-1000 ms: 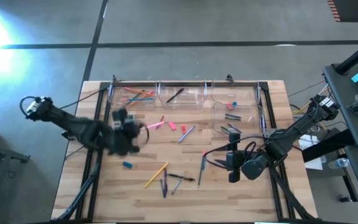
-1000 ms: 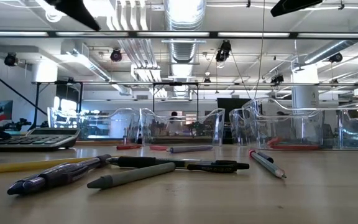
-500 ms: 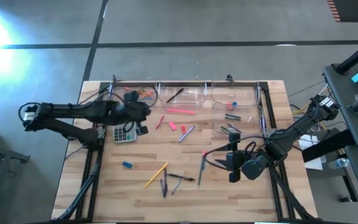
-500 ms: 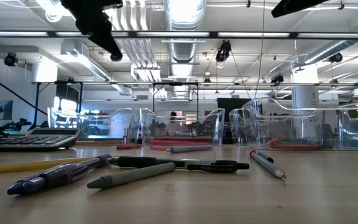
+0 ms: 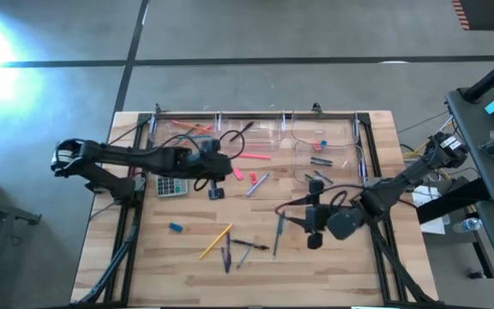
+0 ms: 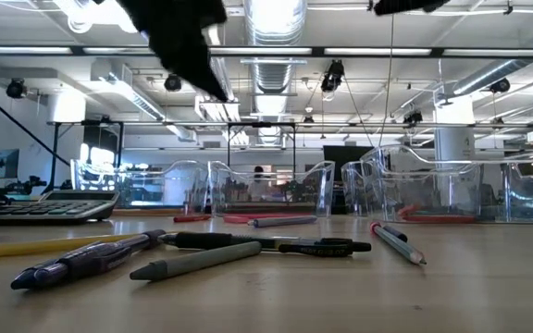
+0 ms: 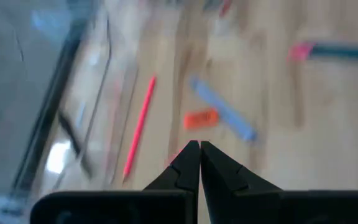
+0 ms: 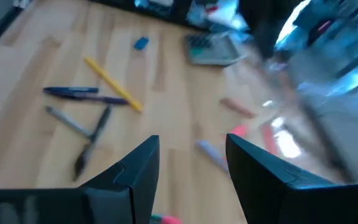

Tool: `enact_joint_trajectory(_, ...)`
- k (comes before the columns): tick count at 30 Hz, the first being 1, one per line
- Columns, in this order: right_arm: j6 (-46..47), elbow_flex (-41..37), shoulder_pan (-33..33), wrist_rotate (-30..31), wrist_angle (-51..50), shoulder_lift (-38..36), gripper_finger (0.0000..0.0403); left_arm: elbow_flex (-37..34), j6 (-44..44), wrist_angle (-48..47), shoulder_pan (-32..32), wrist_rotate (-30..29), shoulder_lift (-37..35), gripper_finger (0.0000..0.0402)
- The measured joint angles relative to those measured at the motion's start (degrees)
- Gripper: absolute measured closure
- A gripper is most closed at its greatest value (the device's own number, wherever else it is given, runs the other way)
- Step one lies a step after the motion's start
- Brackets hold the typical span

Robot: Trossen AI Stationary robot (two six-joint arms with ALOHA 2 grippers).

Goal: Sort crayons/erasers/pens/pencils in bins
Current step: Put the light blue pen into the top middle transparent bin

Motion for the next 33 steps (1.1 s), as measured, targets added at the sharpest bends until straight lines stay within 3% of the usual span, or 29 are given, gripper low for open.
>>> enact_joint_trajectory(4, 2.2, 0.0, -7.5, -14.0, 0.7, 1.6, 0.0227, 0.0, -0.2, 4.5, -3.5, -3.5, -4.1, 0.0401)
enact_joint_trajectory(7, 1.9, 0.0, -13.1, -17.9, 0.7, 3.8, 0.0227, -2.9, -0.7, 10.2, -5.6, -6.6, -8.4, 0.0401)
enact_joint_trajectory(11, -2.0, 0.0, -19.2, -19.1, 0.7, 6.7, 0.0227, -11.6, -0.2, 24.9, -8.0, -7.0, -12.9, 0.0401)
enact_joint_trajectory(16, -7.6, 0.0, -23.3, -31.0, 0.8, 10.3, 0.0227, -24.8, 0.9, 45.1, -9.1, -7.0, -17.1, 0.0401)
enact_joint_trajectory(21, -11.7, 0.9, -25.4, -32.7, 0.2, 11.2, 0.0227, -33.3, 0.5, 54.2, -9.2, -7.0, -20.9, 0.0401)
enact_joint_trajectory(26, -12.1, 5.9, -27.8, -32.9, 3.0, 13.4, 0.0227, -35.9, 0.7, 57.5, -9.1, -7.0, -23.7, 0.0401)
enact_joint_trajectory(33, -22.1, 23.1, -28.3, -33.3, -14.9, 29.0, 0.0227, -35.9, -1.4, 58.7, -9.5, -6.9, -25.4, 0.0401)
